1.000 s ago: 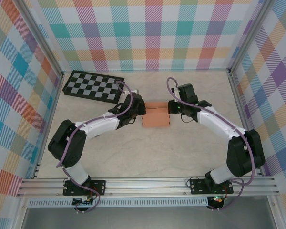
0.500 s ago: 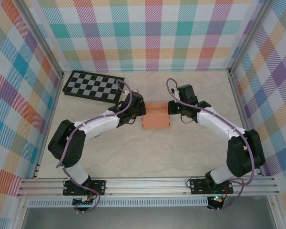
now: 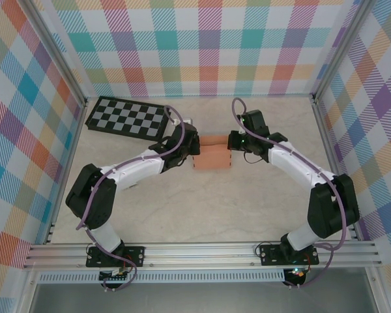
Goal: Fold the paper box
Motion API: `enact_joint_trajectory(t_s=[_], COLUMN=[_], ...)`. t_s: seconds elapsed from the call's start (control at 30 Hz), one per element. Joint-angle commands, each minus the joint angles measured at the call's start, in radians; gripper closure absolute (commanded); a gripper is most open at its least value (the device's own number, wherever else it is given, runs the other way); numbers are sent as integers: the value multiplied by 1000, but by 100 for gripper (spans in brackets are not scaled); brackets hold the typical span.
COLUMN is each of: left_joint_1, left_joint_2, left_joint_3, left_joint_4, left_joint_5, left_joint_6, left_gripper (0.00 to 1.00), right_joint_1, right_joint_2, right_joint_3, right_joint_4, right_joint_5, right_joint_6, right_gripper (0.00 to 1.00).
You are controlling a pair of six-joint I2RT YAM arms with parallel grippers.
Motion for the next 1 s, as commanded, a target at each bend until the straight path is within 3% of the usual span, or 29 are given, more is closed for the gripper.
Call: enact_joint_trajectory(t_s=[0.0, 0.43, 0.97], left_joint_1=[-20, -28, -31], left_joint_2=[16, 38, 9], left_joint_3=[29, 7, -105], left_joint_4=[89, 118, 169], left_joint_5=[-17, -24, -33], left_joint_6=[53, 30, 20], left_gripper=[100, 100, 100], right_joint_1=[18, 17, 16], right_joint_2=[31, 4, -15], right_joint_3=[42, -95, -154], right_joint_4=[-31, 45, 101], right_joint_5=[-31, -19, -31], right_joint_6=[12, -73, -32], right_gripper=[100, 100, 100])
